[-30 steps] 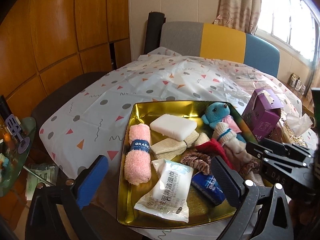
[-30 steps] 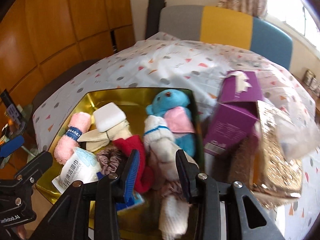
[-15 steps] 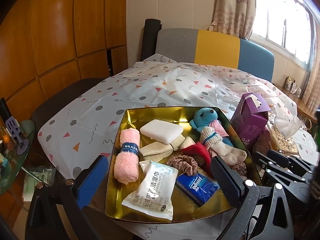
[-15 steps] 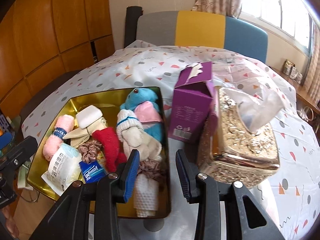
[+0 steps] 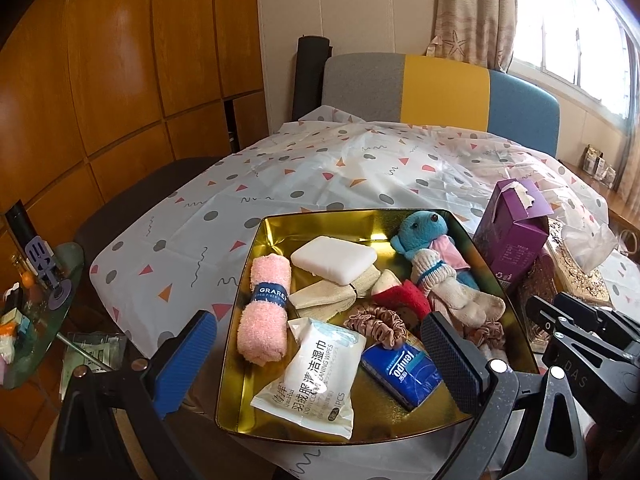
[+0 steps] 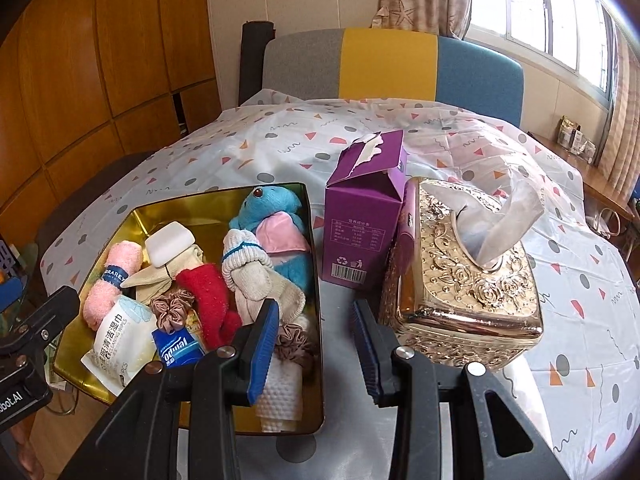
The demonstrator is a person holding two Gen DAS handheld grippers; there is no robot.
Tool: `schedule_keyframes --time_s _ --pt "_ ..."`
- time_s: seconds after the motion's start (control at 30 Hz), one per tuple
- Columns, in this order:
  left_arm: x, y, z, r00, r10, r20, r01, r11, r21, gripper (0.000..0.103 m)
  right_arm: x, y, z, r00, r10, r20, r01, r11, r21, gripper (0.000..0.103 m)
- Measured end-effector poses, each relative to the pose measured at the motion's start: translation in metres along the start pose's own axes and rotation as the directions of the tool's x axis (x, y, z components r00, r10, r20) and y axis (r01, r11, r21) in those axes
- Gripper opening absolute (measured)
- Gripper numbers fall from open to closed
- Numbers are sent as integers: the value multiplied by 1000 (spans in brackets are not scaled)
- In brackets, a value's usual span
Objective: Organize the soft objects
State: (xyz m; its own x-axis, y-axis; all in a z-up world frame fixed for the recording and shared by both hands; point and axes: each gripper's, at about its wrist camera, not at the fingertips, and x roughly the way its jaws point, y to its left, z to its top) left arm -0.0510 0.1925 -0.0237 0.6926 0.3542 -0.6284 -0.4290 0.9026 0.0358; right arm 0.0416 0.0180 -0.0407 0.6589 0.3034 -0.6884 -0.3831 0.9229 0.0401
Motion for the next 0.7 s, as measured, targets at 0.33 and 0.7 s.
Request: schedule_keyframes --time_s 0.33,0.7 --pt "0 0 0 1000 2 0 -2 1000 -1 103 1 4 0 1000 4 -2 -4 1000 -10 37" --pt "1 0 -1 1000 4 -2 -4 1000 -6 103 4 6 0 1000 6 -9 -6 1000 -11 37"
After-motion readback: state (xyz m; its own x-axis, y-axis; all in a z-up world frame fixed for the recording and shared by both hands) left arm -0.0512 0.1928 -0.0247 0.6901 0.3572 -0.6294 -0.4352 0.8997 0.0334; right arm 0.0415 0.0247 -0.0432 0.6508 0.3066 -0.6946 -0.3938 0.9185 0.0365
